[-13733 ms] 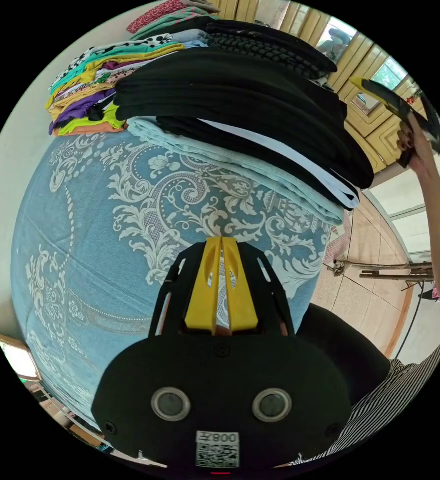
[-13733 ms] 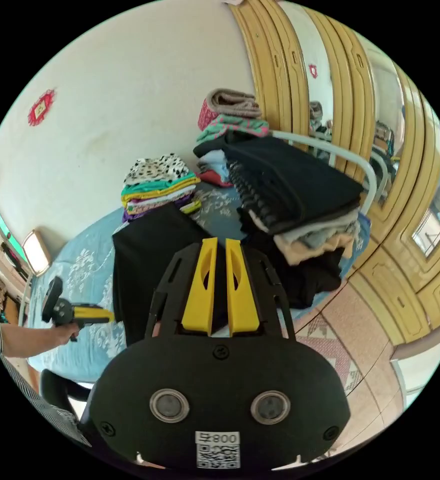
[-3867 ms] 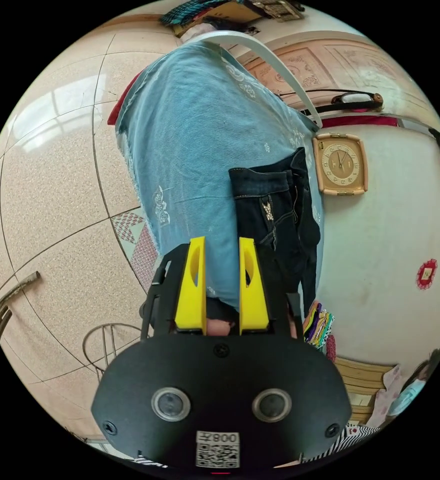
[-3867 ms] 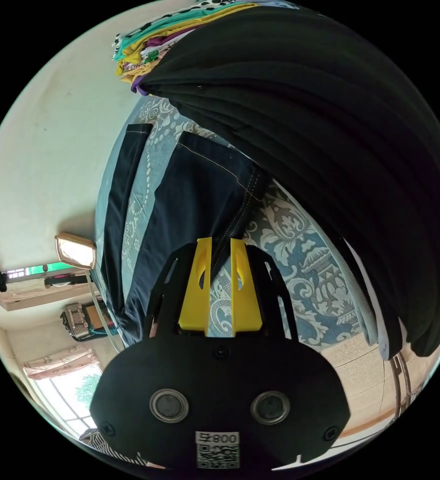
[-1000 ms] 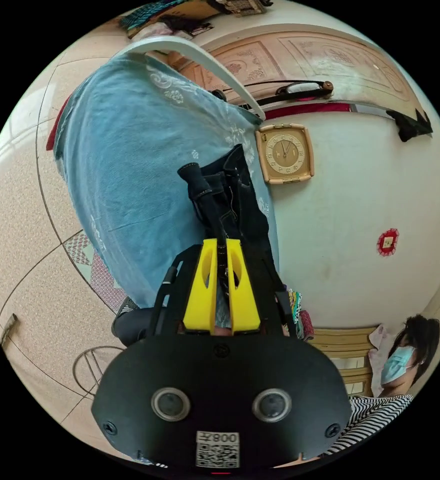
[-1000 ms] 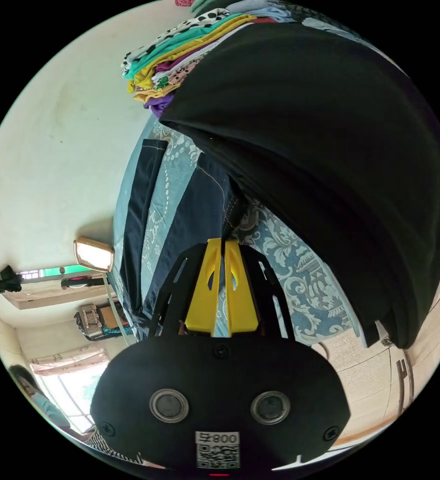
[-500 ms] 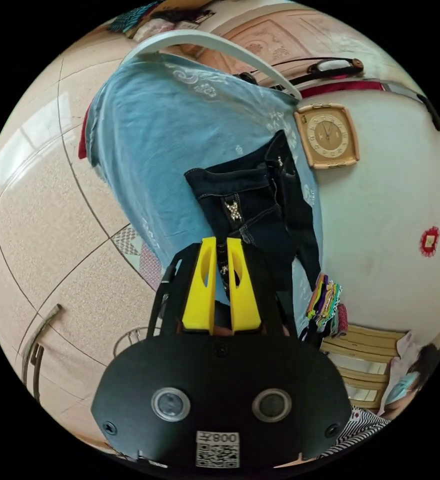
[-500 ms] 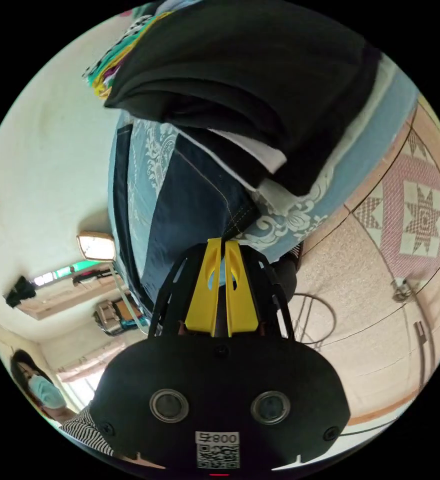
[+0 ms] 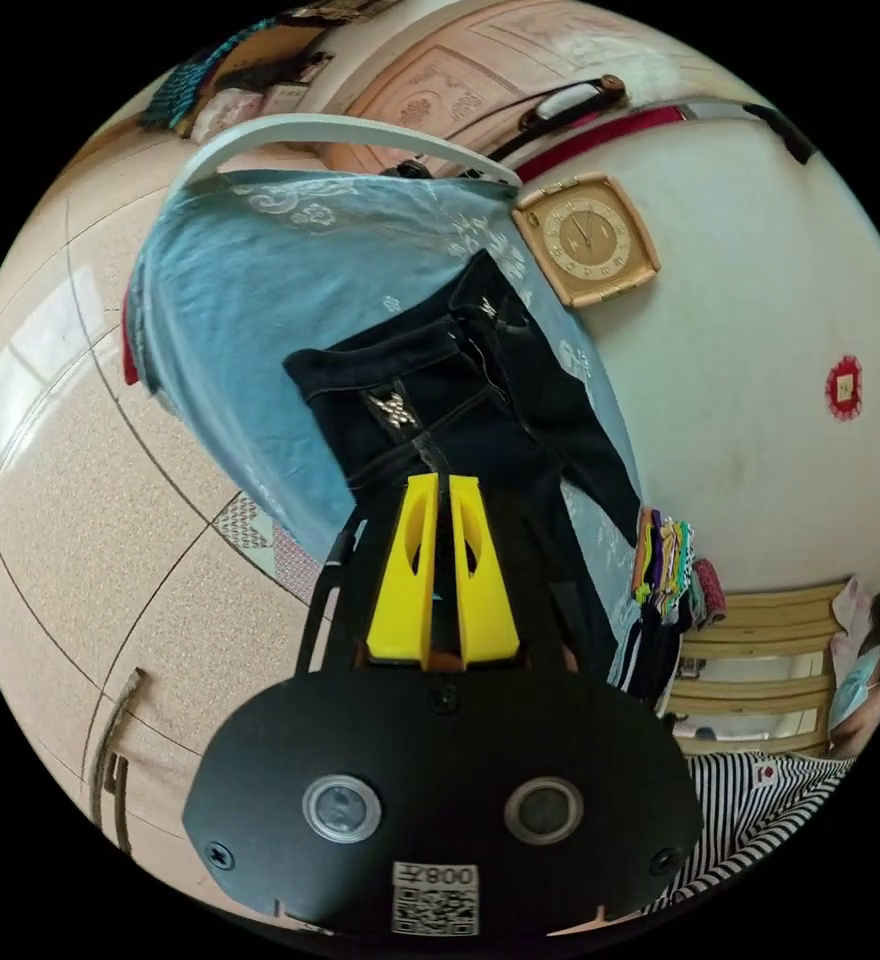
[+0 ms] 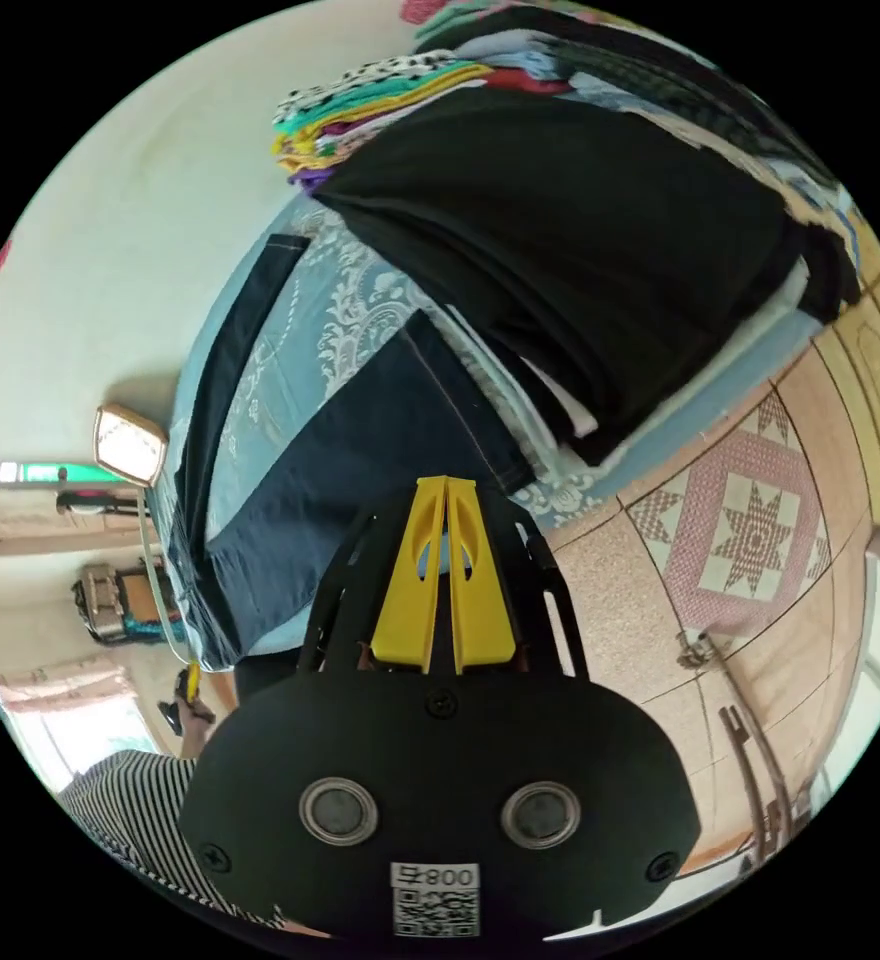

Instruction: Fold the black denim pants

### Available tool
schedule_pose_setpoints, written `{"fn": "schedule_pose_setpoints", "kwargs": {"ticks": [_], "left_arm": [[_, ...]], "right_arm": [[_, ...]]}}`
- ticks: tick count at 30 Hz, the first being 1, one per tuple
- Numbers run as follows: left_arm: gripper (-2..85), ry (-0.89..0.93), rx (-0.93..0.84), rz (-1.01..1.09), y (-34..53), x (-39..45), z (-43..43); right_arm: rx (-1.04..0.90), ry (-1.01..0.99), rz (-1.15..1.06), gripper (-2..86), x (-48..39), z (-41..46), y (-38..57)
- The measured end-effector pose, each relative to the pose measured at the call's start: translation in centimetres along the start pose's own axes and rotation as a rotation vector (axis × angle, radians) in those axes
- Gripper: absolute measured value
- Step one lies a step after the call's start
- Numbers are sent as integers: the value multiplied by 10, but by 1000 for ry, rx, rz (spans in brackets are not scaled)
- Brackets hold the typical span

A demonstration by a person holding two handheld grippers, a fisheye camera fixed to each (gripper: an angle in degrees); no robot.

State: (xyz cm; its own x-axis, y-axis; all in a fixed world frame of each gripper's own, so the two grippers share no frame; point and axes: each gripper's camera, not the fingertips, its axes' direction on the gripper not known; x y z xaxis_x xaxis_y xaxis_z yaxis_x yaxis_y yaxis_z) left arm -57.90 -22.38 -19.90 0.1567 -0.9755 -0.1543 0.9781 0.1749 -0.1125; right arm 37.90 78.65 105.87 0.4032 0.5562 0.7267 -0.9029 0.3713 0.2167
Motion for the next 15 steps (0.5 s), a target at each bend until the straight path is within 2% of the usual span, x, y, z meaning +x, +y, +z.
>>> {"fn": "schedule_pose_setpoints", "kwargs": {"ticks": [3, 5, 6, 7, 9, 12, 15], "left_arm": [[13, 32, -128, 148, -31, 70, 53], [10, 25, -210, 249, -51, 126, 95], [10, 28, -221, 270, -55, 138, 105], [12, 34, -253, 297, -63, 160, 124], [17, 29, -303, 315, -75, 188, 150], [39, 43, -335, 415, -94, 245, 182], [63, 12, -374, 559, -114, 317, 216]], "right_arm": [[-55, 108, -180, 0, -64, 26, -29], [-118, 227, -305, 0, -100, 53, -43], [-189, 350, -381, 0, -118, 78, -47], [-137, 436, -479, 1, -137, 83, -44], [-105, 490, -505, 1, -151, 88, -43], [-92, 459, -496, 2, -161, 86, -48], [-115, 304, -439, 4, -171, 77, -71]]}}
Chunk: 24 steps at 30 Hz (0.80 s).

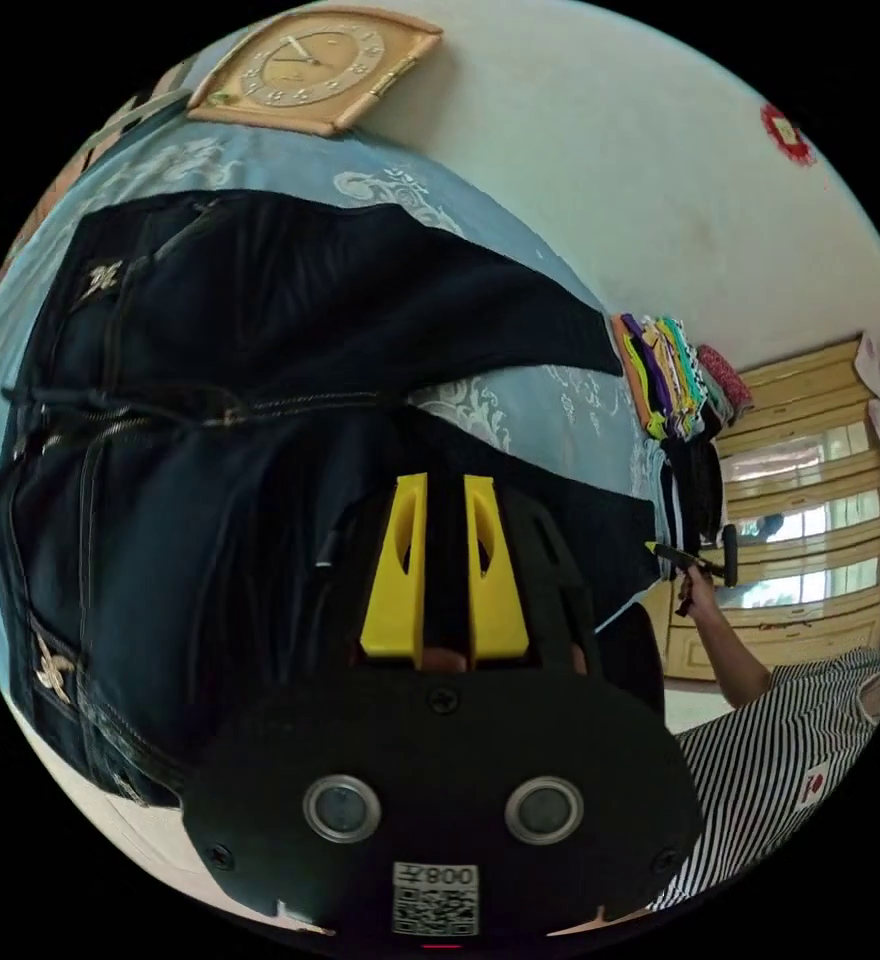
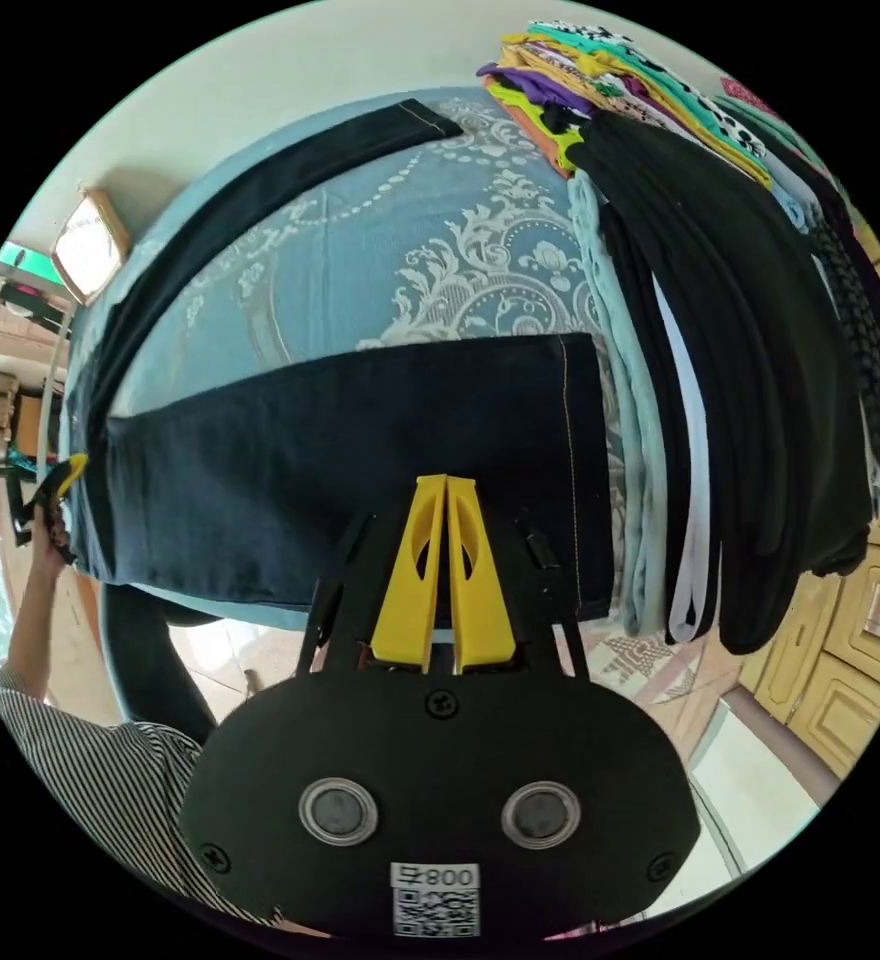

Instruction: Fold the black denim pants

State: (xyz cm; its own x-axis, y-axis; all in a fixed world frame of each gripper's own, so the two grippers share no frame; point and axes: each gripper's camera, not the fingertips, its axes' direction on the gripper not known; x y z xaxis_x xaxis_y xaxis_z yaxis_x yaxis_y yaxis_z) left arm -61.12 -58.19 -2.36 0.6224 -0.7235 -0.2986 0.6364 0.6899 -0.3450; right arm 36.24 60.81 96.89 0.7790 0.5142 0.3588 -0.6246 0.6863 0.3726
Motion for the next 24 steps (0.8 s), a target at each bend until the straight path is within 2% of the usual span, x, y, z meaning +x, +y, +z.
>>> {"fn": "schedule_pose_setpoints", "kwargs": {"ticks": [4, 8, 13, 16, 20, 24], "left_arm": [[82, -192, -54, 176, -91, 66, 24], [90, -320, -103, 275, -160, 106, 48], [84, -455, -140, 361, -196, 136, 64], [90, -433, -126, 370, -211, 154, 58], [97, -469, 4, 441, -226, 184, 38], [77, -522, -114, 400, -255, 171, 69]], "right_arm": [[163, -107, 14, 15, -6, -29, -59], [237, -217, 40, 45, -8, -36, -140], [271, -263, 118, 69, -12, -30, -260], [271, -235, 112, 85, -20, -31, -313], [270, -136, 34, 92, -39, -34, -363], [167, -6, -16, 81, -66, -16, -407]]}}
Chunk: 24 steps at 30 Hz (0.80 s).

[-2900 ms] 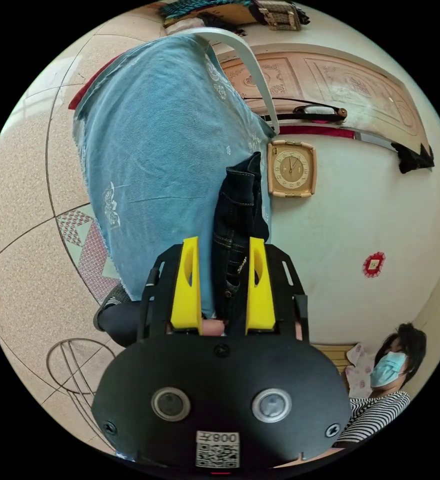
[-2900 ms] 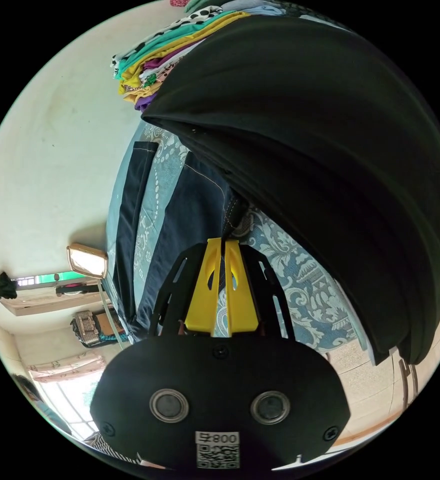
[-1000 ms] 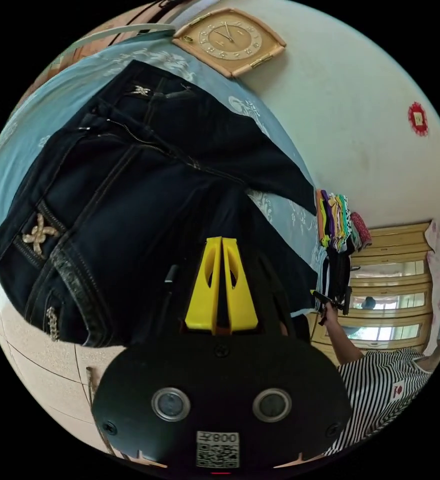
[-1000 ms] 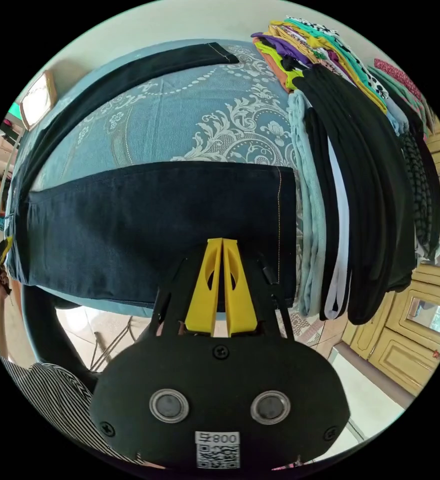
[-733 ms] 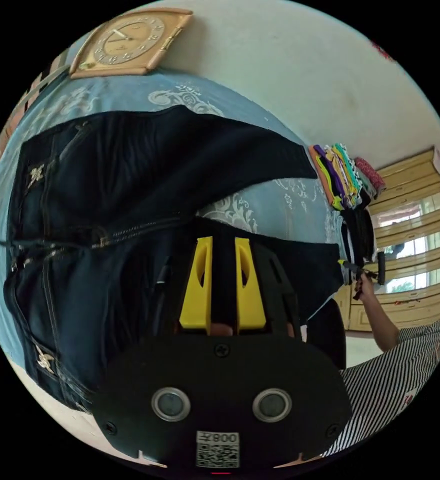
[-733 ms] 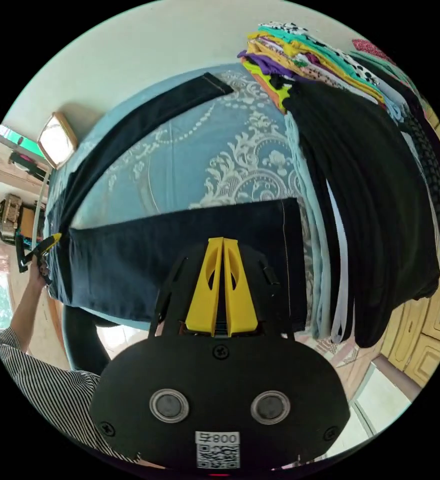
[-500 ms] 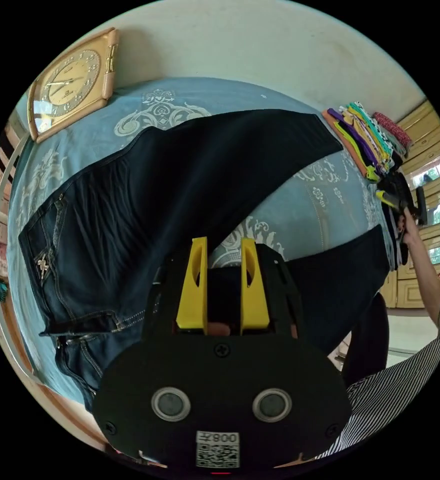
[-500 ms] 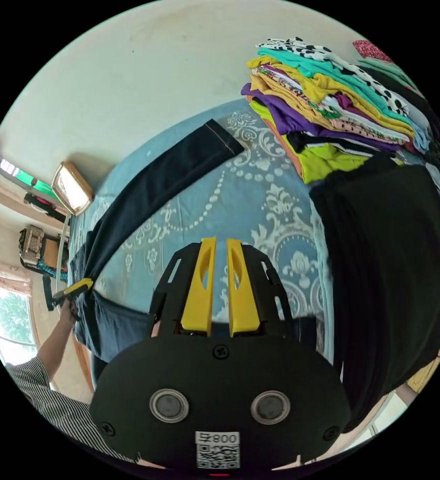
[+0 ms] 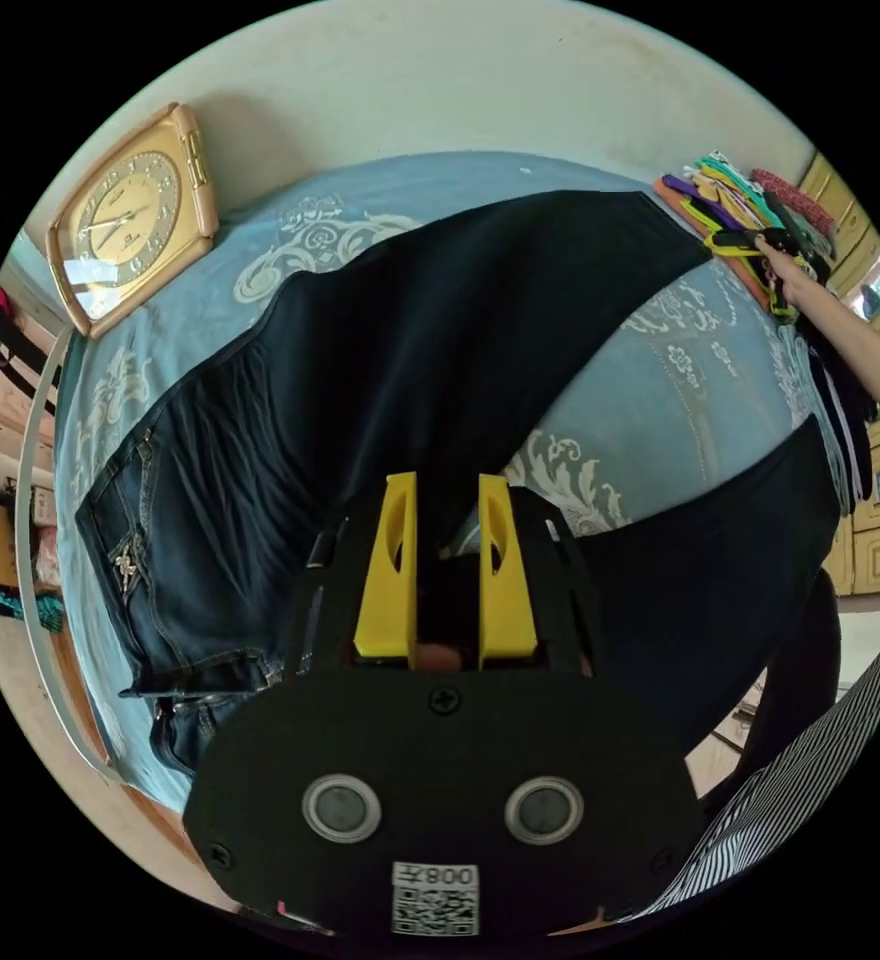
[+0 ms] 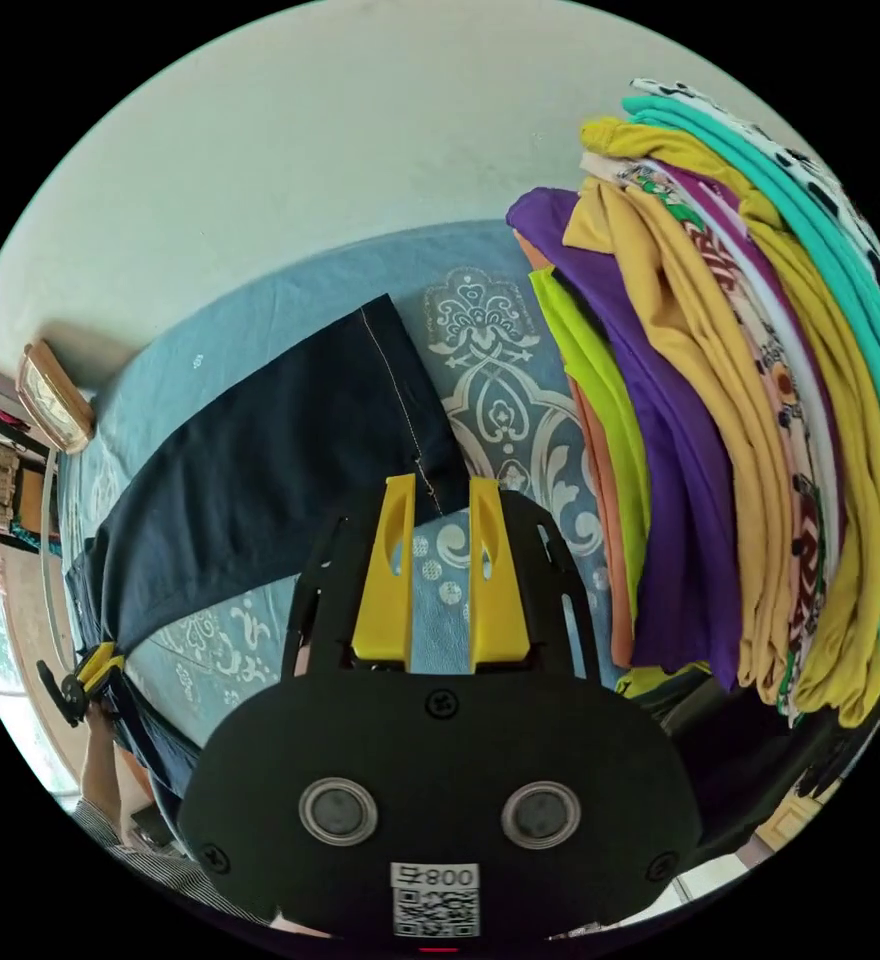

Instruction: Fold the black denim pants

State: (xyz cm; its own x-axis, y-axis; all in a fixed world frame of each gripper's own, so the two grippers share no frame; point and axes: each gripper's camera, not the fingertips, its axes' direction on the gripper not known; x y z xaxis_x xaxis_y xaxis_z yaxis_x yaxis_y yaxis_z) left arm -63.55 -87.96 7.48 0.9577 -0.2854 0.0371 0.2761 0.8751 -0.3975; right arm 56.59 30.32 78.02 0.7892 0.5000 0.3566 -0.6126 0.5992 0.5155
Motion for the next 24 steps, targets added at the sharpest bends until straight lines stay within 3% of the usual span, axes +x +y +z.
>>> {"fn": "schedule_pose_setpoints", "kwargs": {"ticks": [11, 19, 24], "left_arm": [[16, 134, 50, -17, -33, -19, -9], [12, 203, 56, 68, -27, -27, -20], [11, 261, -25, 70, -15, -32, 11]], "right_arm": [[-69, -50, -81, 14, -26, -14, -24], [-129, 101, -237, 8, -55, -59, 5], [-264, 170, -236, 7, -65, -33, 36]]}}
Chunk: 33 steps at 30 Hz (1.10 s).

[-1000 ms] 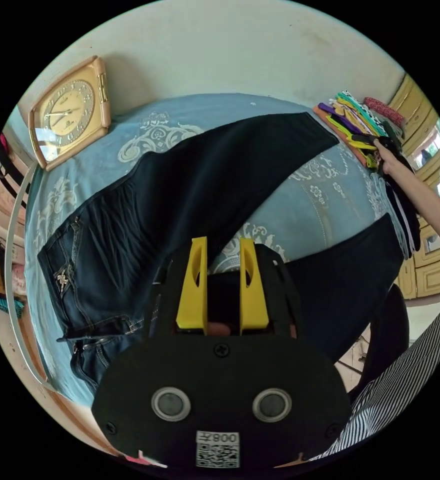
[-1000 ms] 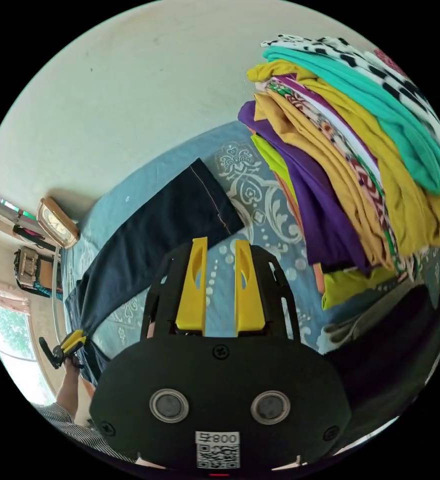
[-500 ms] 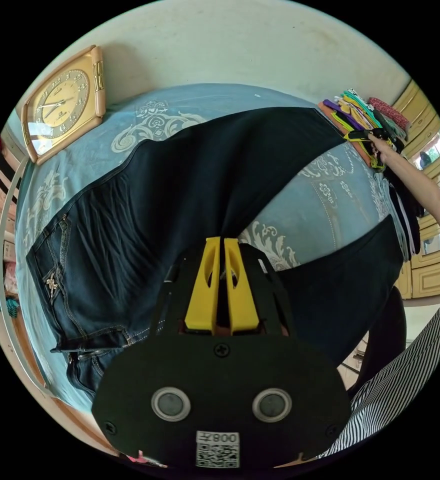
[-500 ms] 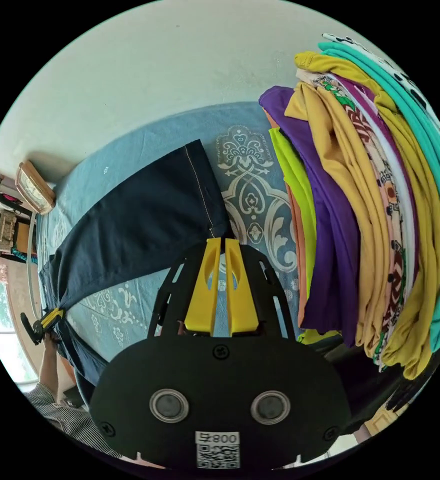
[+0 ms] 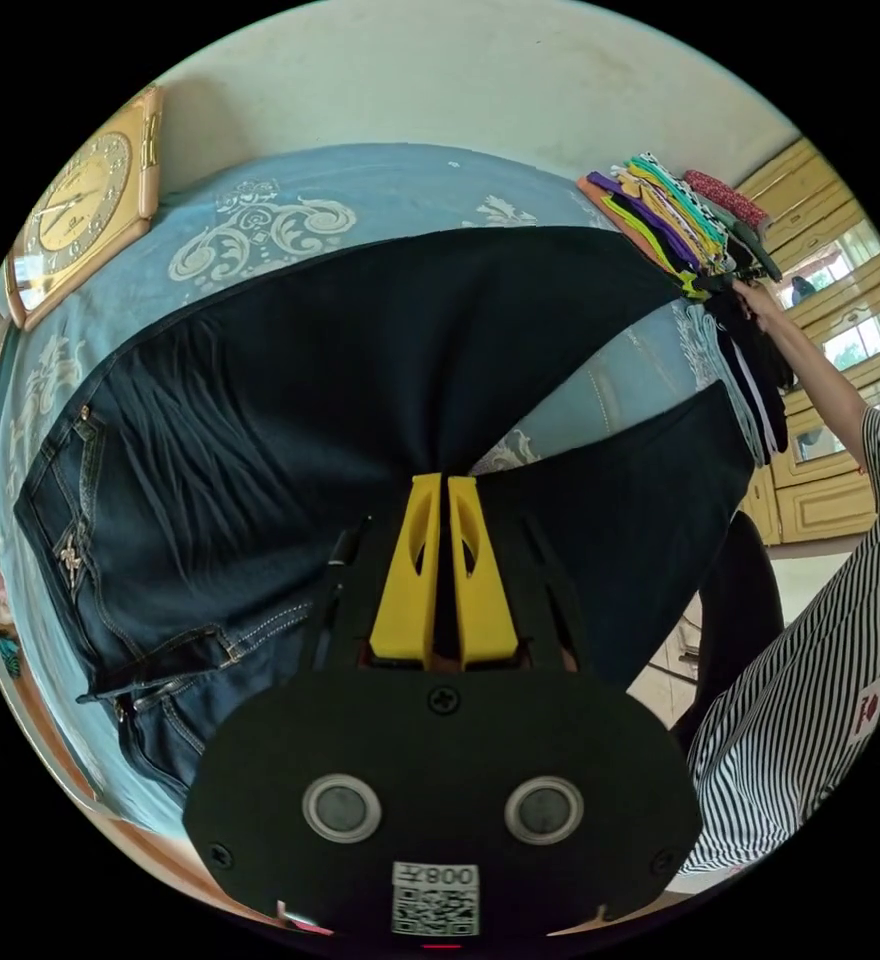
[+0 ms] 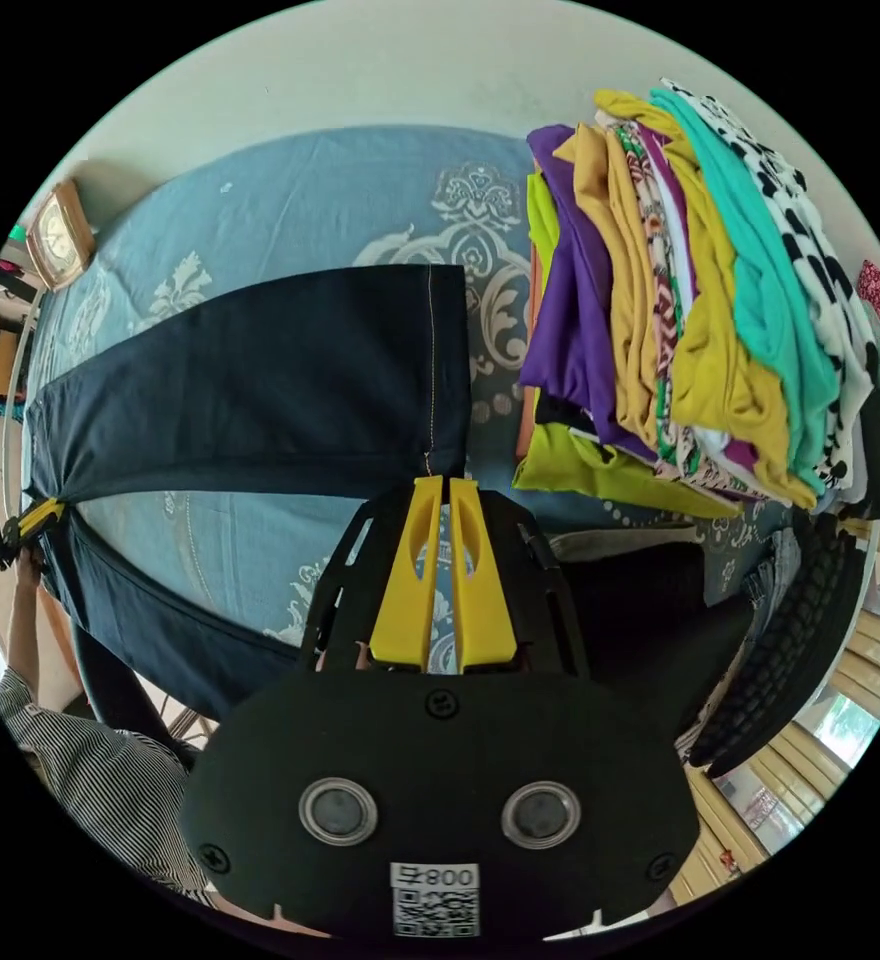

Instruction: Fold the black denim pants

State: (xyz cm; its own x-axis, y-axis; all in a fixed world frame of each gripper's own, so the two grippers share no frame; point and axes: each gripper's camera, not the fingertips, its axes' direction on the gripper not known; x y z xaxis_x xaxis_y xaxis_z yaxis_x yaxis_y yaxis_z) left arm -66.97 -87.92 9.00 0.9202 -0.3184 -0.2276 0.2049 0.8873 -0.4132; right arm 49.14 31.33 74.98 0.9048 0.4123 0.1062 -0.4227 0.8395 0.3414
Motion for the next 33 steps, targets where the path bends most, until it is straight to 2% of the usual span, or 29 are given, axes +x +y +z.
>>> {"fn": "schedule_pose_setpoints", "kwargs": {"ticks": [6, 9, 11, 15, 16, 17, 20, 22, 24, 26, 28, 30, 33], "left_arm": [[16, -22, 9, 19, 12, -7, 0], [22, -4, -45, -47, 20, -22, 24], [28, 40, 1, -119, 33, -33, 23], [32, 6, 73, -124, 70, -35, 1], [33, -12, 85, -136, 86, -38, -4], [35, -15, 97, -148, 101, -42, -8], [36, -26, 101, -212, 136, -57, -6], [33, 8, 117, -253, 154, -68, 1], [25, 26, 107, -276, 165, -76, 14], [12, -31, 87, -366, 177, -90, 32], [8, -7, 123, -411, 186, -100, 35], [6, 16, 173, -426, 196, -108, 32], [4, 19, 145, -423, 207, -122, 37]], "right_arm": [[-16, 25, 14, 7, -27, 1, 8], [-84, 10, 59, 6, -36, 21, 3], [-95, 30, 79, 4, -46, 24, 3], [-46, 239, 99, -2, -71, 10, 13], [-23, 240, 91, -2, -78, 4, 19], [-8, 220, 89, -1, -82, 1, 22], [117, -7, 33, 0, -116, -14, 43], [182, -213, -86, 0, -167, -18, 61], [183, -298, -191, 0, -216, -14, 75], [149, -327, -290, 1, -267, -5, 88], [68, -362, -407, 1, -330, 12, 108], [25, -379, -453, 1, -366, 23, 125], [-32, -414, -471, 1, -408, 35, 150]]}}
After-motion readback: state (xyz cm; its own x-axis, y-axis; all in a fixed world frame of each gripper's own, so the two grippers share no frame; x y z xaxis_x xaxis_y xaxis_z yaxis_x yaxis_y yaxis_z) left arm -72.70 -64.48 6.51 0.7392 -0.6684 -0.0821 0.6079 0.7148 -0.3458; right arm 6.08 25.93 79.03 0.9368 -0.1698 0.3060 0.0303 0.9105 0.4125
